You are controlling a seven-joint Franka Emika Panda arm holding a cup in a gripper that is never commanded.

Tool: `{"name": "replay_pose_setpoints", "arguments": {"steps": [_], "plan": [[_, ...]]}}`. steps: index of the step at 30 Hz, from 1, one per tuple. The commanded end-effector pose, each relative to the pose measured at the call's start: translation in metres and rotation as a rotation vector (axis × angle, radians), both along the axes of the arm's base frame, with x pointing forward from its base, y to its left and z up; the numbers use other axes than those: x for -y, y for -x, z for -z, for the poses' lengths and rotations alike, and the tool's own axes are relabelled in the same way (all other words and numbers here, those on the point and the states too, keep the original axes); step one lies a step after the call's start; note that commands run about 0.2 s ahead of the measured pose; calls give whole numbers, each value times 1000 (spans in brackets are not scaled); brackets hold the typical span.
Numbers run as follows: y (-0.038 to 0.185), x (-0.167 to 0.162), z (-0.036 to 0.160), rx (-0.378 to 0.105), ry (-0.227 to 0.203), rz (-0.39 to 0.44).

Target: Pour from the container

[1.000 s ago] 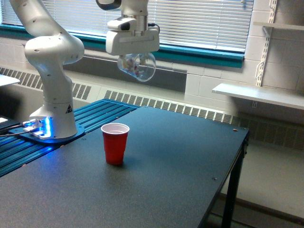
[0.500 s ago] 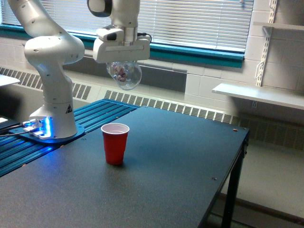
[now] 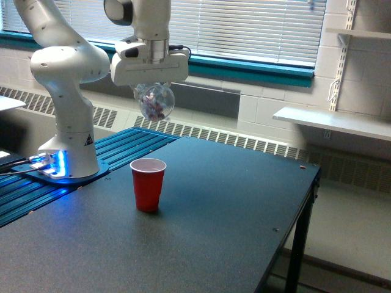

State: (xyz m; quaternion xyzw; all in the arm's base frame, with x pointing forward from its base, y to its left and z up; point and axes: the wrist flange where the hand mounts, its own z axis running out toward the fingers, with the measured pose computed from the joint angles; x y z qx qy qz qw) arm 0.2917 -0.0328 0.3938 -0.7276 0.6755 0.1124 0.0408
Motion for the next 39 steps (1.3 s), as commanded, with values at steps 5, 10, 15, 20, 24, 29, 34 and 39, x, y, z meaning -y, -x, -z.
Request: {"name": "replay_pose_setpoints", "arguments": {"steps": [5, 10, 15, 20, 24, 29, 34, 39], "plan": [[4, 4, 9, 5, -20, 36], [9, -1, 14, 27, -12, 6], [15, -6, 12, 58, -13, -18], [19, -10, 6, 75, -8, -36], [22, -13, 4, 75, 0, -44], [27, -17, 13, 58, 39, -72], [30, -20, 23, 66, 62, -112], [32, -21, 30, 96, 81, -147]]}}
